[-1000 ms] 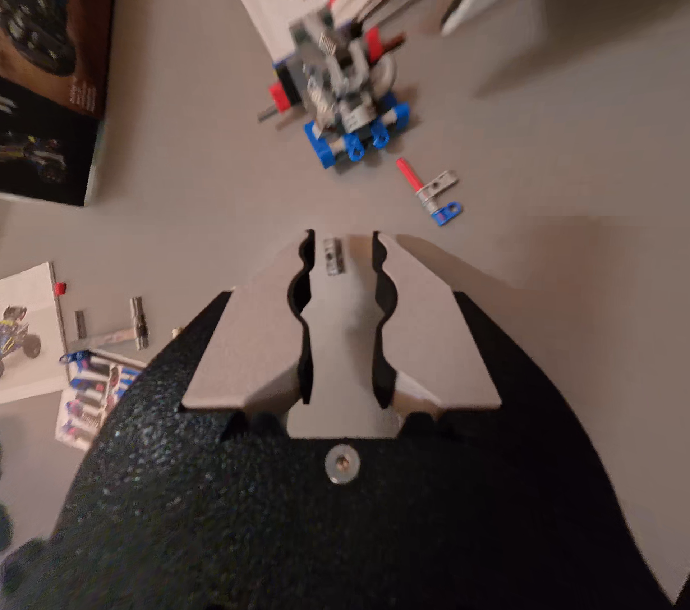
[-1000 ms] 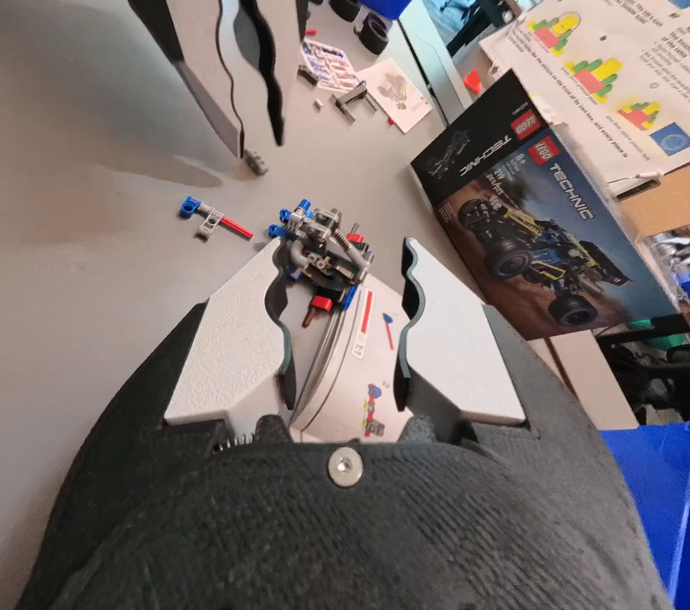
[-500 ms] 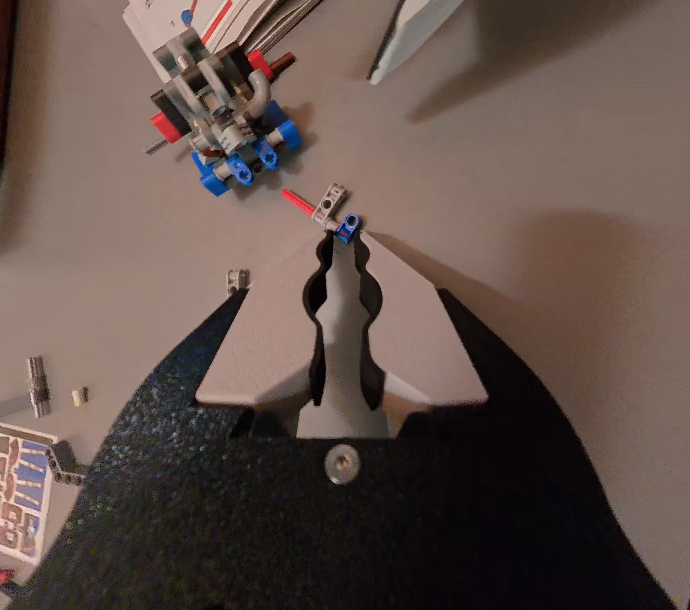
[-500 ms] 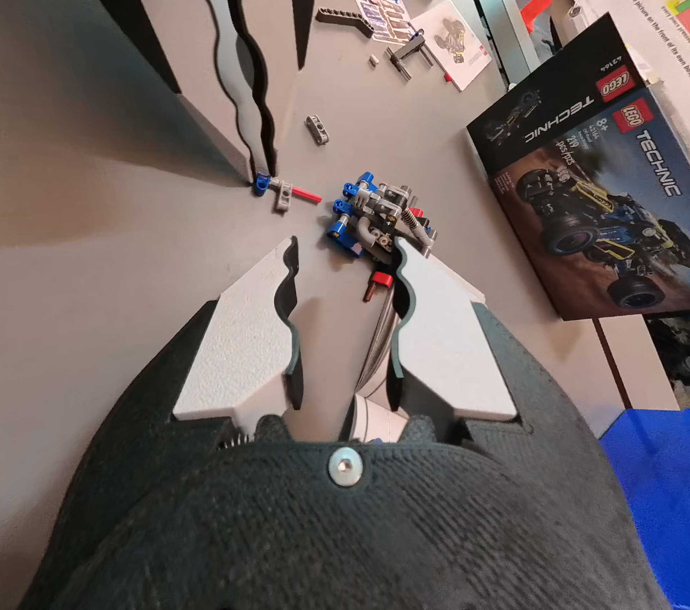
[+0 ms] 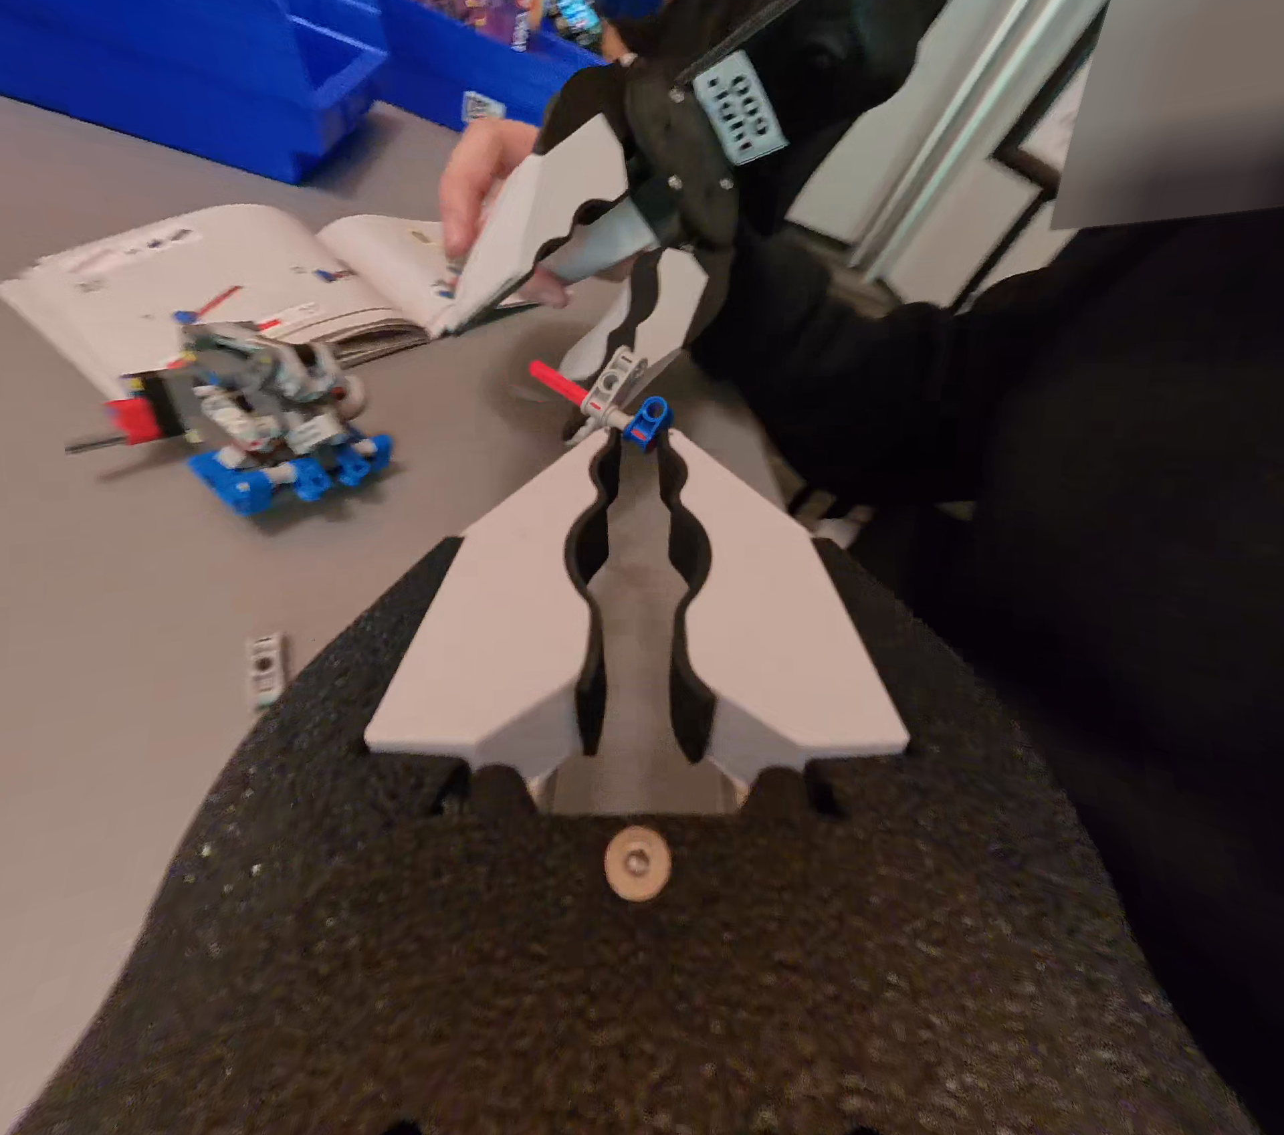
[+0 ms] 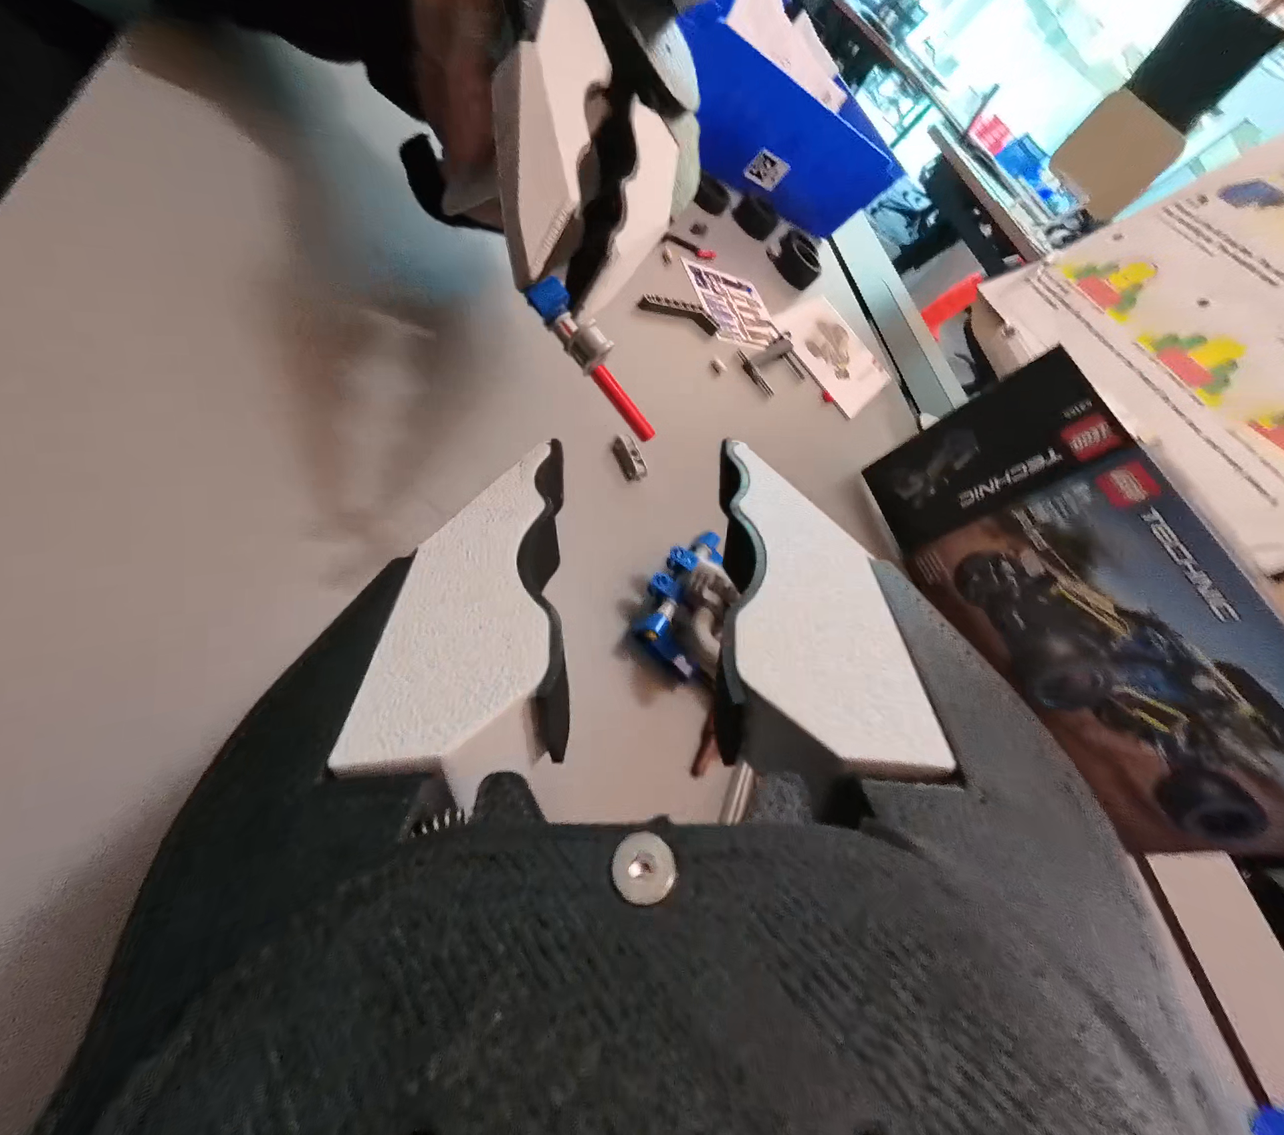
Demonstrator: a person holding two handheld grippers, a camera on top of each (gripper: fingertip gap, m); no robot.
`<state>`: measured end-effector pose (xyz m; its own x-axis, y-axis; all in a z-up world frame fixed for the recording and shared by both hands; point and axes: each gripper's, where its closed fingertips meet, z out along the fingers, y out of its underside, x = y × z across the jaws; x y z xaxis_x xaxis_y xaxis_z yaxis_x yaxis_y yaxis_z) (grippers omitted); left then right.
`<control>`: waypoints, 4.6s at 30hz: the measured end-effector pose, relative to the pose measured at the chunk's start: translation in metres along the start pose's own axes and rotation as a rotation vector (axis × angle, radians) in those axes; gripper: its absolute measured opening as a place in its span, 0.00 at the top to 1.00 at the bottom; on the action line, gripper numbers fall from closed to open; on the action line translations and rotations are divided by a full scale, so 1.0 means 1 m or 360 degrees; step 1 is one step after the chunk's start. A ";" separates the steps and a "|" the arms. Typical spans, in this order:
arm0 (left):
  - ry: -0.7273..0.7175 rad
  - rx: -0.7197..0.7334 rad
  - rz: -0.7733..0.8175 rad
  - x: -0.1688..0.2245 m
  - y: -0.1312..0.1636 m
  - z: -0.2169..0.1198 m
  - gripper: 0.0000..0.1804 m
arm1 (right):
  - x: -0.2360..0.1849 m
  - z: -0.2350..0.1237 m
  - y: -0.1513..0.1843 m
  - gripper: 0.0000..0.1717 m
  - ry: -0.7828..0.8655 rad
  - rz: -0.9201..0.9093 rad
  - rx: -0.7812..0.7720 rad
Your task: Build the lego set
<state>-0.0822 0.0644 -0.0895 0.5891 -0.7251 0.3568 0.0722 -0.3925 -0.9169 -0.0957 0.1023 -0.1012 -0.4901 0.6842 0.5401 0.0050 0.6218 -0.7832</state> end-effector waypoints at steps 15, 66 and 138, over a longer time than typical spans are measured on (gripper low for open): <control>-0.0291 -0.0405 0.0644 -0.015 0.012 -0.007 0.85 | -0.034 0.008 0.012 0.99 -0.0413 0.0335 -0.0168; -0.1159 -0.0423 0.0183 -0.092 0.033 0.010 0.97 | 0.037 0.018 0.076 0.72 0.0353 0.0338 -0.0500; -0.1044 -0.0884 0.0885 -0.114 0.030 -0.038 0.97 | 0.022 0.018 -0.005 0.74 0.0483 0.0009 -0.0395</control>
<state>-0.1781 0.1137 -0.1512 0.7618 -0.4974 -0.4151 -0.6307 -0.4227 -0.6508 -0.1221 0.1079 -0.0905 -0.2096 0.7465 0.6315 0.2359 0.6654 -0.7083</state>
